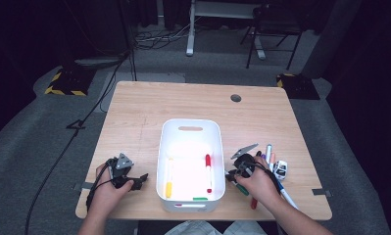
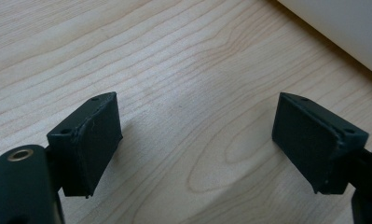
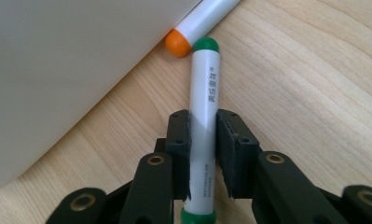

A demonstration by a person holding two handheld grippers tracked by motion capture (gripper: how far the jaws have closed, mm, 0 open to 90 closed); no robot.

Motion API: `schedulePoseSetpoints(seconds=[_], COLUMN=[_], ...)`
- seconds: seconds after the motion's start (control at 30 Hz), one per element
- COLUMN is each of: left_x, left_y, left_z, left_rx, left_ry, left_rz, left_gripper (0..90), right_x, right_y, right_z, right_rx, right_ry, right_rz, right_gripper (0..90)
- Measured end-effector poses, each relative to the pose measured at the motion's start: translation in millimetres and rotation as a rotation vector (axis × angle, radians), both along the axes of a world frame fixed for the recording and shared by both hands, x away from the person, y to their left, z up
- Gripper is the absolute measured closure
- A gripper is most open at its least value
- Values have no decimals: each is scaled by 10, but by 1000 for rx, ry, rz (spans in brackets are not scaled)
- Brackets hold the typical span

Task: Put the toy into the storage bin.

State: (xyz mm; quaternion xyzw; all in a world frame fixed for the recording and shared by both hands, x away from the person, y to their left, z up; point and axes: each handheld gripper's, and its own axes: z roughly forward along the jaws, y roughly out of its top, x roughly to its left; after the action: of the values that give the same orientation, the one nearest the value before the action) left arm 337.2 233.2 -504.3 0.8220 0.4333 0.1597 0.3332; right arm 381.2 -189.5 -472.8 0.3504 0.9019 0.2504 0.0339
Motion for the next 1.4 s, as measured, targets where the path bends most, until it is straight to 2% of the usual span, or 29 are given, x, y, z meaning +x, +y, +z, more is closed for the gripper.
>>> schedulePoseSetpoints(seconds=[0.17,0.33,0.53,0.87,0.97,1.07,1.4], left_x=[0,0,0,1,1,1,1], left_y=[0,-1,0,0,0,0,0], left_z=[0,0,0,0,0,0,0], left_rx=[0,-1,0,0,0,0,0], left_ry=[0,0,0,0,0,0,0], left_rz=[0,1,0,0,0,0,0], left_gripper=[161,161,161,160,160,160,161], right_x=[-3,-16,-39,-121,-132,-157,-225], right_y=[-26,-66,-137,-217,-225,-237,-229], right_z=[-1,55,237,571,637,754,1042], right_rx=[17,65,109,163,160,191,211], right_ry=[12,41,35,-2,-16,-17,-58], right_rz=[-20,-23,-21,-6,5,6,37], right_gripper=[769,770,770,770,770,770,770])
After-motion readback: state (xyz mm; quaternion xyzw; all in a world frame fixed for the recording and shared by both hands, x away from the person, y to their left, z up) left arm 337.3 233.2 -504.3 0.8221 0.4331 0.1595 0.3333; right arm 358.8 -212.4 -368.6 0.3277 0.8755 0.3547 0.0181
